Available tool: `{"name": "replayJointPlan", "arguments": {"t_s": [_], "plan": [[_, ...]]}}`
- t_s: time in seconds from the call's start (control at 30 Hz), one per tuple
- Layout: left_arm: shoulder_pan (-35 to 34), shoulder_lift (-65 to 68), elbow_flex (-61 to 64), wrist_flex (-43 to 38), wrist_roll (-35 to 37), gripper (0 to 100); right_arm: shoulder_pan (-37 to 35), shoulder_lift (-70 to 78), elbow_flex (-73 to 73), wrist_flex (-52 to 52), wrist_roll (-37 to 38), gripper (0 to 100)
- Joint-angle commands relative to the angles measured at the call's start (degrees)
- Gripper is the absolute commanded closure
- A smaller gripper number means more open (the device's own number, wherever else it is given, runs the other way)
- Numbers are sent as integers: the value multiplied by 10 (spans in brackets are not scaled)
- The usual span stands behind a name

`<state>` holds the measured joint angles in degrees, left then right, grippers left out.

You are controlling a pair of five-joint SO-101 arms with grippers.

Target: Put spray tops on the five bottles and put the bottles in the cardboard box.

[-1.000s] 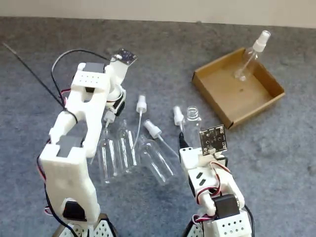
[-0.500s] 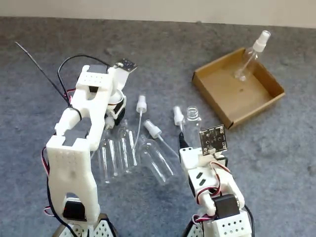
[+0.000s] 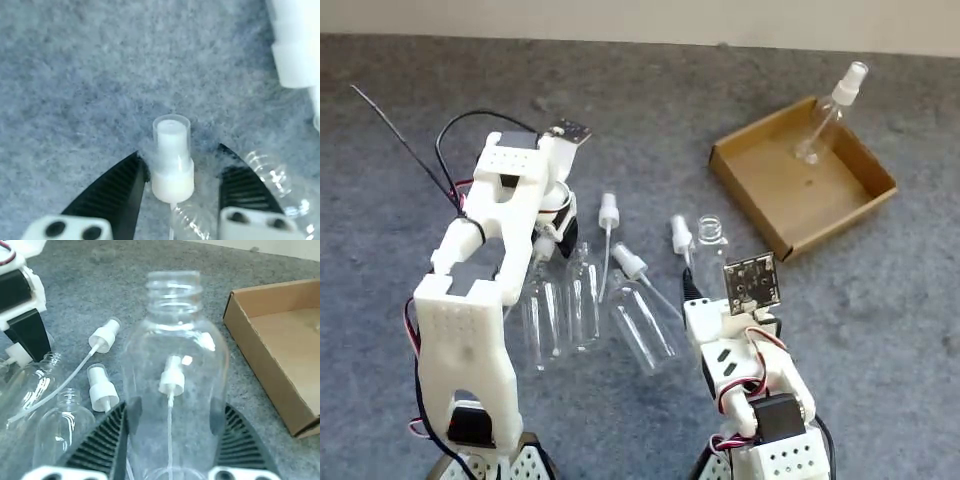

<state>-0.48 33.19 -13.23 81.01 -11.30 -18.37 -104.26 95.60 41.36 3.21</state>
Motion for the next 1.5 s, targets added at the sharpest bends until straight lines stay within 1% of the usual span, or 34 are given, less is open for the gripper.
{"name": "replayJointPlan", "arguments": {"t_s": [0.0,0.1,0.23,0.3,0.4,0.47,0.57,0.83,0.9,1.03,1.13,1.4,1.47], "plan": [[3,-10,-15,8,3,819,7,-7,68,-19,-4,856],[4,-11,-4,8,1,819,7,-7,68,-19,-4,856],[4,-7,-1,8,-55,819,7,-7,68,-19,-4,856],[4,-7,0,6,-69,819,7,-7,68,-19,-4,856],[3,-7,0,5,-69,825,7,-7,68,-19,-4,856],[3,-7,0,5,-69,867,7,-7,68,-19,-4,856],[3,-7,0,4,-69,957,7,-7,68,-19,-4,856],[-6,-10,-6,3,-67,951,7,-7,68,-19,-4,856],[-21,-11,-6,3,-57,950,7,-7,68,-19,-4,856],[-58,-11,-22,-17,17,947,7,-7,68,-19,-4,856],[-80,-11,-33,-22,54,947,7,-7,68,-19,-4,856],[-92,-11,-41,-22,57,947,7,-7,68,-19,-4,856],[-106,-11,-42,-23,59,943,7,-6,68,-19,-4,856]]}}
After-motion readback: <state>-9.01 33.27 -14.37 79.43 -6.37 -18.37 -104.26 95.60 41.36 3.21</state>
